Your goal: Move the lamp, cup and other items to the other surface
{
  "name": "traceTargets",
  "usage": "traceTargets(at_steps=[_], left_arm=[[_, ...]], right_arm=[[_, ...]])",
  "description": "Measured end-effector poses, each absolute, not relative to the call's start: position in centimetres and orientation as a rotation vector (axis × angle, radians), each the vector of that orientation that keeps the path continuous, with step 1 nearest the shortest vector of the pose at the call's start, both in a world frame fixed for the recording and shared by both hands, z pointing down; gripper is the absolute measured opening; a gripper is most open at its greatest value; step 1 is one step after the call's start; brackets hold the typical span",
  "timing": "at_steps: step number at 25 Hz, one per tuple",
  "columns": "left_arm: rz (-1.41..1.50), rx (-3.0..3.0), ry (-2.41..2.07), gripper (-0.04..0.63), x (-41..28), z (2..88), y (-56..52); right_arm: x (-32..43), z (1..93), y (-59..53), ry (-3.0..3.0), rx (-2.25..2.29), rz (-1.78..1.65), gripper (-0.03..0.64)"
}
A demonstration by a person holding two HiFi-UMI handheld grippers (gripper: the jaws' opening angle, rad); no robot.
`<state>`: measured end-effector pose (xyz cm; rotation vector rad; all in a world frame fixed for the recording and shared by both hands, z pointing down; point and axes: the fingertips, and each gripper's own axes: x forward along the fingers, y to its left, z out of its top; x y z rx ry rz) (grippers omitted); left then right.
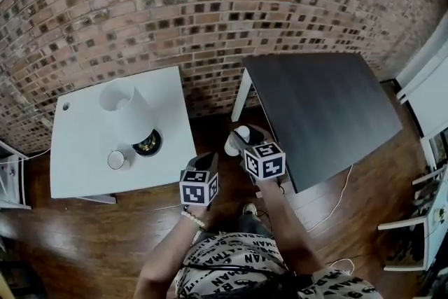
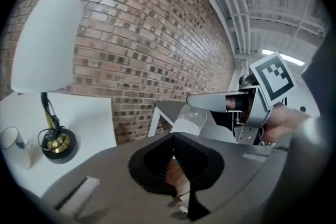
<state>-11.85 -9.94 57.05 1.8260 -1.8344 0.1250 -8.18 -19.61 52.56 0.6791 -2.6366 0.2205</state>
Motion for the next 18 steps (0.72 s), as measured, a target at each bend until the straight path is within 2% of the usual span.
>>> traceTargets(at_steps=[18], left_arm=[[0.230,2.107,-1.545,0.003,11.8,57.0,-26.8]], right_arm=[[23.2,53.2,-37.7,-2.451,1.237,0.308,0.212]])
